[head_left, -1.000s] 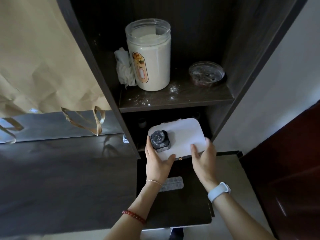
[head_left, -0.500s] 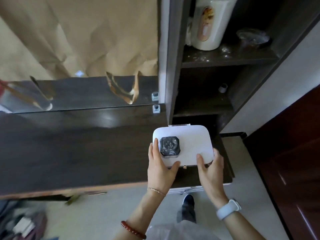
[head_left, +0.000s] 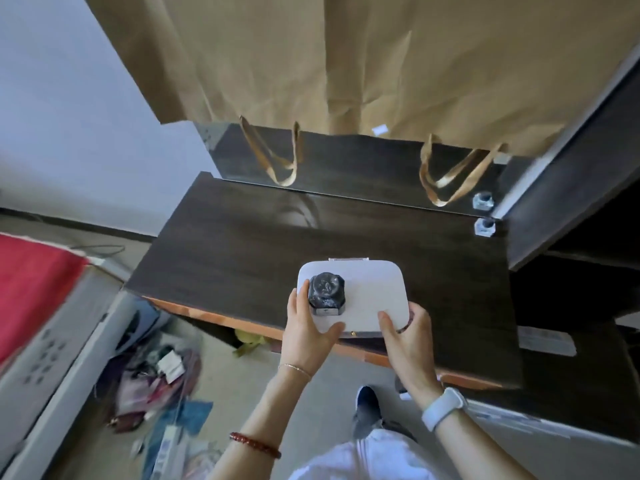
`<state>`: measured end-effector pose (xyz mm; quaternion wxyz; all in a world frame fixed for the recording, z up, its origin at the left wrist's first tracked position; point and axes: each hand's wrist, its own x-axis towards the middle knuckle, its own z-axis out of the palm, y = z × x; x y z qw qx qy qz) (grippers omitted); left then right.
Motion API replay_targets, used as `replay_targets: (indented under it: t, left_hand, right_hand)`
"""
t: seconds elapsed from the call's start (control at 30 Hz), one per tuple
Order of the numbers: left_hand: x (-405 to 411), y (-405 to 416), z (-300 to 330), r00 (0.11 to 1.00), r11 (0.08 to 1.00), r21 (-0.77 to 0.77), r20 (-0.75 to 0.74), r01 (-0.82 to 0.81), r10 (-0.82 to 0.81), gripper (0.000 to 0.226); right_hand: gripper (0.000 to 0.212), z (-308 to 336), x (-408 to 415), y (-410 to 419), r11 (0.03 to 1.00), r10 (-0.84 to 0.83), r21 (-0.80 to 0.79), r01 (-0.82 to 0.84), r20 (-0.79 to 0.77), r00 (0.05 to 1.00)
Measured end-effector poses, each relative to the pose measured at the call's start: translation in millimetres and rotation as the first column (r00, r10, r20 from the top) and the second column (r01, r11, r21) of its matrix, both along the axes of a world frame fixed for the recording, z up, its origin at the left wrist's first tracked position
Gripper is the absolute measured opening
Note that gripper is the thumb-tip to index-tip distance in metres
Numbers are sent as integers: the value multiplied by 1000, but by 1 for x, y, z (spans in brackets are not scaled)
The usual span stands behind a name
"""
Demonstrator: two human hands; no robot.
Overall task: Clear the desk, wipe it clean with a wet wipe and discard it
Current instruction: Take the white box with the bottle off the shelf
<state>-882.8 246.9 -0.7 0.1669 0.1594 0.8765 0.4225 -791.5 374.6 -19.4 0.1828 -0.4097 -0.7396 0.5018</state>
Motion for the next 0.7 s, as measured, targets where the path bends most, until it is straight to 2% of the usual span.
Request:
replay_targets:
  t: [0.1,0.3,0.53,0.63,0.7]
  left_hand:
    - [-46,-3,-2,1000,1000,-30,25,4,-4,88]
    - [-122,5,-19,994,990,-95,60,101,-95,87]
    - [-158,6,-40,978,975,-101,91,198,-190,84]
    - [-166,5,-42,971,971,-81,101,226,-218,78]
    - [-170,3,-43,960,961,-62,101,269,-262,83]
  right_hand:
    - [43,-6,-41,-3,1000,15,-21,-15,7,1000]
    - [36,-32,-99,-1,995,-61,-73,63,24,998]
    - [36,-40,-119,-1,988,-102,-105,111,89,991]
    - [37,-37,-119,3,988,-72,-128,91,142,987]
    - [41,-34,-118,6,991,-27,-125,53,199,980]
